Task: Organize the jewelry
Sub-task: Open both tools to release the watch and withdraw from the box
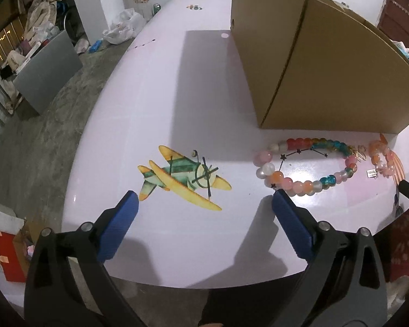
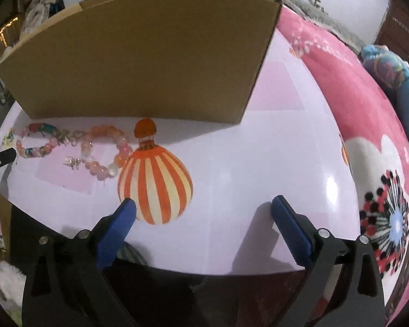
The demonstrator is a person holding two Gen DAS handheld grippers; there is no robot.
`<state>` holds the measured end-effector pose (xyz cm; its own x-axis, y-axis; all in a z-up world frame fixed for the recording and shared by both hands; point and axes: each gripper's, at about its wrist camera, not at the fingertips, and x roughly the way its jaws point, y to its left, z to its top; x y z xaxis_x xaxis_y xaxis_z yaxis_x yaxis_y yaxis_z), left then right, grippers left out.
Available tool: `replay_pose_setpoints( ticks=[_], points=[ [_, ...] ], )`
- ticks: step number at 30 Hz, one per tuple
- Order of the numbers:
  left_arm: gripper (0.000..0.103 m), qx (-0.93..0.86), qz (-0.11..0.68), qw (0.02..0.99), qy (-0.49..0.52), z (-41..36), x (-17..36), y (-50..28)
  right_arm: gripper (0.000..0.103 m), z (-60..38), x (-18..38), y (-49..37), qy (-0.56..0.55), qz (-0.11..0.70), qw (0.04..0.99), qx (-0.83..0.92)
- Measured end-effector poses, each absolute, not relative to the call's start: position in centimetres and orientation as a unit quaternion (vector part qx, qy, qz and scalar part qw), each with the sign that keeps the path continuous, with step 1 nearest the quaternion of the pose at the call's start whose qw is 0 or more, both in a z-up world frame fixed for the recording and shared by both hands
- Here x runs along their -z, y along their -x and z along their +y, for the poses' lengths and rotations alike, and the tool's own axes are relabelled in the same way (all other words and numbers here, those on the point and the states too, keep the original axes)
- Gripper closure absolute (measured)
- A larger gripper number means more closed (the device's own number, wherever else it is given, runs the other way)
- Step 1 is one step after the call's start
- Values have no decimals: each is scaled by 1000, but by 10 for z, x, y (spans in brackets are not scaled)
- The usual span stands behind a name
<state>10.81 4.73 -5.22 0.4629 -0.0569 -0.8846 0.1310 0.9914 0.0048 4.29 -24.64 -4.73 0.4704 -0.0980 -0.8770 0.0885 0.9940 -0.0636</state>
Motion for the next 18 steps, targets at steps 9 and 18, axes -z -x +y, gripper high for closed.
replay_pose_setpoints(
  ticks=[9, 18],
  points=[
    [7, 52, 515, 855, -37, 40, 51, -104, 7, -257, 54, -39, -5, 484, 874, 37],
    [7, 67, 505, 860, -43, 39, 51, -99, 7, -239, 16, -27, 25, 424, 905, 1]
  ],
)
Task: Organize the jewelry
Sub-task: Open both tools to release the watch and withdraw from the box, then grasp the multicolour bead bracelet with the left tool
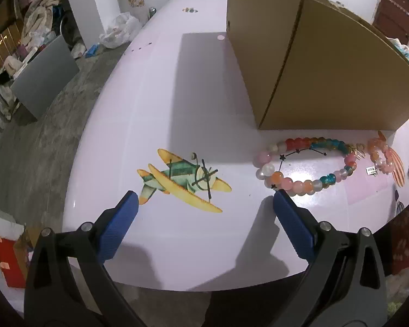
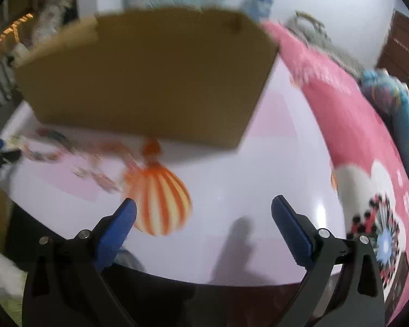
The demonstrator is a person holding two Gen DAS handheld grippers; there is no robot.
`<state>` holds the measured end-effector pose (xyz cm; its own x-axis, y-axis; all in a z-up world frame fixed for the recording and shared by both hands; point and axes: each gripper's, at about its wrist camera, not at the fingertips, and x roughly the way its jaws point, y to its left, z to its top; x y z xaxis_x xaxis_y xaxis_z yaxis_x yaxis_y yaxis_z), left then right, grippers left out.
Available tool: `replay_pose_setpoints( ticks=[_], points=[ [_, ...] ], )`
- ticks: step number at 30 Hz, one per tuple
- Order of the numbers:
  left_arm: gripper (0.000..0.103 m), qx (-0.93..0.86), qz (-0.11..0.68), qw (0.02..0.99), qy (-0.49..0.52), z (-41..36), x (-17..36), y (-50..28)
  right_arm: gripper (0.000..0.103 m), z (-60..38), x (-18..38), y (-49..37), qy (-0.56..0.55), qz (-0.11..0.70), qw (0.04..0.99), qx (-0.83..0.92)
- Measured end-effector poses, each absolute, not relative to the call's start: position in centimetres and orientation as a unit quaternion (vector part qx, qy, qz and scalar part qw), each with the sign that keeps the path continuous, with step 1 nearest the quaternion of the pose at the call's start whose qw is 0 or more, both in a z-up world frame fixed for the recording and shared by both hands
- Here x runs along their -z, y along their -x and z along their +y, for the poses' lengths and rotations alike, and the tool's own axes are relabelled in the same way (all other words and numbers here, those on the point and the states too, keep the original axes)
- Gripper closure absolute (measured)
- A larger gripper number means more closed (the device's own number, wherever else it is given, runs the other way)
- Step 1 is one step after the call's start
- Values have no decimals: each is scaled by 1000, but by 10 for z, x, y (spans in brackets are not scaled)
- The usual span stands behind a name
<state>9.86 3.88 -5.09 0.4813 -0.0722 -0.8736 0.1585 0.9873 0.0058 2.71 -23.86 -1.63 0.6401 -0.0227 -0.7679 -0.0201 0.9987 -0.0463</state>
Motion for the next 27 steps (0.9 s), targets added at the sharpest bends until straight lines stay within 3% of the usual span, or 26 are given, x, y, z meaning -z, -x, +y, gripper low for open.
replay_pose_setpoints(
  ticks=[5, 11, 13, 16, 21, 27],
  points=[
    [7, 95, 459, 883, -26, 43, 39, -86, 7, -218, -9, -32, -26, 392, 915, -88],
    [9, 163, 415, 895, 17, 44, 21, -78, 27, -185, -6, -53, -67, 406, 898, -158],
    [19, 170, 419, 892, 10, 37, 23, -80, 37, -172, -2, -59, -84, 418, 888, -175],
    [37, 177, 436, 882, 12, 31, 29, -87, 44, -161, 1, -61, -96, 430, 877, -192],
    [58, 183, 461, 868, 34, 30, 36, -103, 45, -153, 7, -59, -92, 436, 874, -195],
    [75, 174, 484, 857, 14, 17, 43, -109, 45, -160, 9, -61, -97, 435, 875, -191]
  ],
)
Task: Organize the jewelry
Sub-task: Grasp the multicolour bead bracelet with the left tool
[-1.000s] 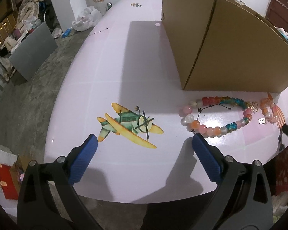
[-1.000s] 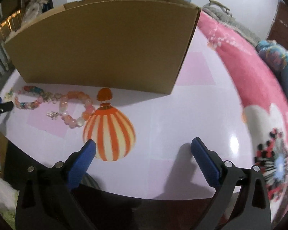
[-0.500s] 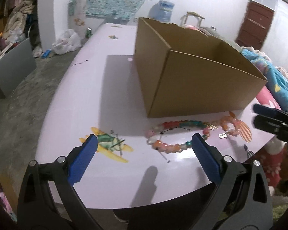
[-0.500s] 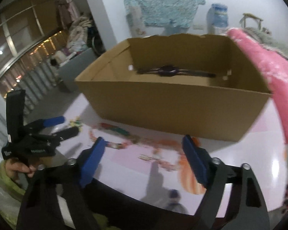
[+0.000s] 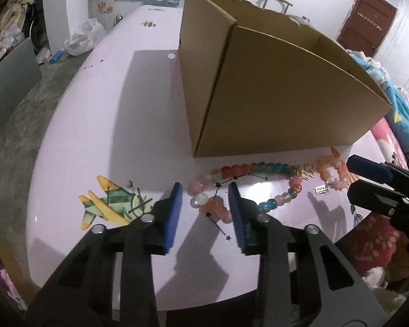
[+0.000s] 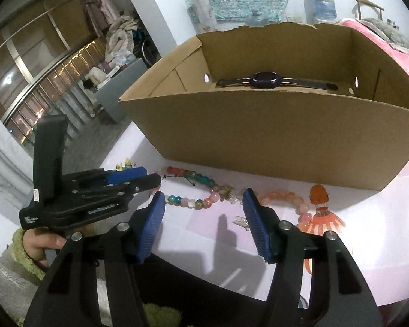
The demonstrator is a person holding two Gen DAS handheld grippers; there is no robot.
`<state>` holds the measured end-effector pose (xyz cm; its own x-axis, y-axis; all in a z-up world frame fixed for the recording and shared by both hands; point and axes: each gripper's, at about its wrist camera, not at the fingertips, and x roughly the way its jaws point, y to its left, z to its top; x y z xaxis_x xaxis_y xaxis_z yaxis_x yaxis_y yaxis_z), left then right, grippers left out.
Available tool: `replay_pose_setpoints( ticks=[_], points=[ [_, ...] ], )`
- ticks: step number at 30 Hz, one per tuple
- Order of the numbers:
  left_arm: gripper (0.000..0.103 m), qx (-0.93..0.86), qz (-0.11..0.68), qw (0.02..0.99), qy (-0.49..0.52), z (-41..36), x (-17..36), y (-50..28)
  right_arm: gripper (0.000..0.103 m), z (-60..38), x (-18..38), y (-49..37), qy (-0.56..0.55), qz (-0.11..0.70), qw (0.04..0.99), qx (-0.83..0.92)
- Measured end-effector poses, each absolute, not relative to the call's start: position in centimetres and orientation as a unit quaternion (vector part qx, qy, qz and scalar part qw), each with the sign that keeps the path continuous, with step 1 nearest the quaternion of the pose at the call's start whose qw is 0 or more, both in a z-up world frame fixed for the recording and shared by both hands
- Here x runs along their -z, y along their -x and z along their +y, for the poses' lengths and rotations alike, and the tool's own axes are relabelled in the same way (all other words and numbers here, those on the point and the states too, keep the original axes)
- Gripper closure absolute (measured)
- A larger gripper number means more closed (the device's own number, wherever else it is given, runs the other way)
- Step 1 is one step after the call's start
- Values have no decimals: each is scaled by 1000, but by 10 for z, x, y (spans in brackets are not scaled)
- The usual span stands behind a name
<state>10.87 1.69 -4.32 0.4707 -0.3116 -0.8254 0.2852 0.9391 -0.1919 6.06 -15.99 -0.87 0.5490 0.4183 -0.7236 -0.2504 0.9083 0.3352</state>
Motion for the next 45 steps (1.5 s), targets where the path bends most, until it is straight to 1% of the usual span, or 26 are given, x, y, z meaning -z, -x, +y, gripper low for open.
replay_pose_setpoints(
  ticks=[1, 3, 6, 8, 10, 14, 21, 23, 25, 29, 31, 38, 41, 44, 45],
  points=[
    [77, 172, 485, 857, 10, 14, 43, -108, 45, -161, 9, -60, -98, 434, 875, -190],
    [87, 163, 486, 859, -2, 9, 43, -109, 45, -163, 9, -61, -100, 433, 876, -189],
    [95, 160, 485, 860, -9, 4, 43, -109, 46, -167, 10, -60, -101, 432, 877, -187],
    [95, 163, 485, 859, -2, 5, 43, -108, 46, -168, 10, -59, -103, 431, 877, -185],
    [95, 162, 481, 862, 1, 7, 41, -107, 49, -170, 10, -59, -103, 432, 877, -183],
    [95, 164, 471, 867, 20, 20, 32, -100, 53, -170, 10, -59, -101, 433, 876, -187],
    [95, 147, 481, 863, 39, 44, 37, -94, 65, -157, 14, -67, -113, 445, 862, -217],
    [95, 151, 483, 861, 53, 52, 39, -93, 66, -149, 16, -72, -112, 449, 858, -224],
    [95, 154, 483, 860, 58, 56, 42, -96, 69, -139, 17, -77, -101, 455, 855, -227],
    [95, 159, 483, 859, 61, 60, 43, -96, 71, -124, 22, -87, -82, 461, 854, -227],
    [95, 162, 485, 857, 65, 61, 45, -96, 74, -117, 25, -94, -71, 467, 854, -221],
    [94, 169, 484, 855, 74, 65, 46, -97, 77, -103, 35, -109, -35, 483, 853, -194],
    [94, 172, 483, 855, 74, 68, 47, -97, 82, -99, 42, -109, -25, 494, 848, -189],
    [94, 173, 481, 856, 73, 68, 47, -97, 88, -97, 46, -108, -19, 496, 849, -182],
    [94, 172, 480, 857, 72, 68, 47, -96, 93, -97, 46, -108, -15, 496, 849, -180]
  ],
)
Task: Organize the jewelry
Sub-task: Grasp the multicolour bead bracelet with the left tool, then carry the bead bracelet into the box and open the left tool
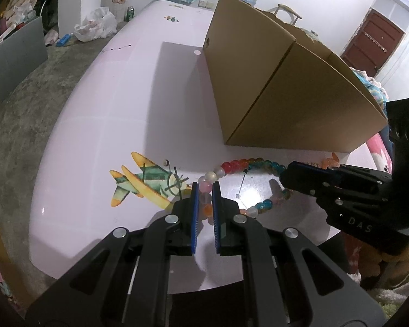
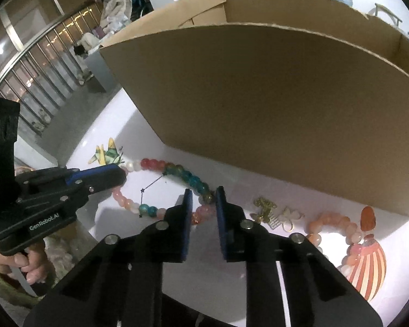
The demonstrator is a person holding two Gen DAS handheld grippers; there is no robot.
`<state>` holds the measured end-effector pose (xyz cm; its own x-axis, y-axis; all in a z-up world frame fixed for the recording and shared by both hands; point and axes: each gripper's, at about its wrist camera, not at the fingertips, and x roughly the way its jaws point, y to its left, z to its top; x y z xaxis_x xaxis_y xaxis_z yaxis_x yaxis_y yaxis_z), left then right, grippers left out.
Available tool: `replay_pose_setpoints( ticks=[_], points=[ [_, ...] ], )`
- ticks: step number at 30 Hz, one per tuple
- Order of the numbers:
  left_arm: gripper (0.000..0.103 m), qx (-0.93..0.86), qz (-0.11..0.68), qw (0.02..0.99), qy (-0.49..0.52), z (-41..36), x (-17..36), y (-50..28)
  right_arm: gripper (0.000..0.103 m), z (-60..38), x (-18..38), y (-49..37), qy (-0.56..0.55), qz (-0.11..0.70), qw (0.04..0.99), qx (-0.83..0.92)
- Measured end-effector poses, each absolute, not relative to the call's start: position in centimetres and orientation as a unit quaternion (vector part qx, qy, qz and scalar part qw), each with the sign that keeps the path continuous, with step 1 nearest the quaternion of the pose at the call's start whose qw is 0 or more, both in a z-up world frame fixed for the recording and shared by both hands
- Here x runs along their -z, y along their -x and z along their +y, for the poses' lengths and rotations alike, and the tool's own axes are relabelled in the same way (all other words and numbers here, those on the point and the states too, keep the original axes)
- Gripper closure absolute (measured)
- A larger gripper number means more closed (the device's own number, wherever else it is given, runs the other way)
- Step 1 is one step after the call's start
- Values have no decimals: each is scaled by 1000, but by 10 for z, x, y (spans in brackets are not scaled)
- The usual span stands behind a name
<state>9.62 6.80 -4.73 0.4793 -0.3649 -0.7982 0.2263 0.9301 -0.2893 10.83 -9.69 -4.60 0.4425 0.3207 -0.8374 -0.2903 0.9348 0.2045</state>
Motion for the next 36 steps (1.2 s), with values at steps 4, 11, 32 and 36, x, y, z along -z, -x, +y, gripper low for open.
replay_pose_setpoints(
  ticks=[4, 11, 32, 36],
  points=[
    [94, 170, 472, 863, 64, 67, 46, -93, 93, -99, 47, -107, -23, 494, 851, -179],
    [95, 173, 450, 874, 57, 67, 30, -84, 93, -104, 35, -97, -24, 472, 862, -184],
    [95, 278, 289, 916, 16, 34, -125, -95, 93, -158, -107, -90, -37, 296, 931, -212],
    [95, 287, 317, 904, 11, 11, -120, -145, 93, -176, -107, -141, -57, 335, 917, -208]
  ],
)
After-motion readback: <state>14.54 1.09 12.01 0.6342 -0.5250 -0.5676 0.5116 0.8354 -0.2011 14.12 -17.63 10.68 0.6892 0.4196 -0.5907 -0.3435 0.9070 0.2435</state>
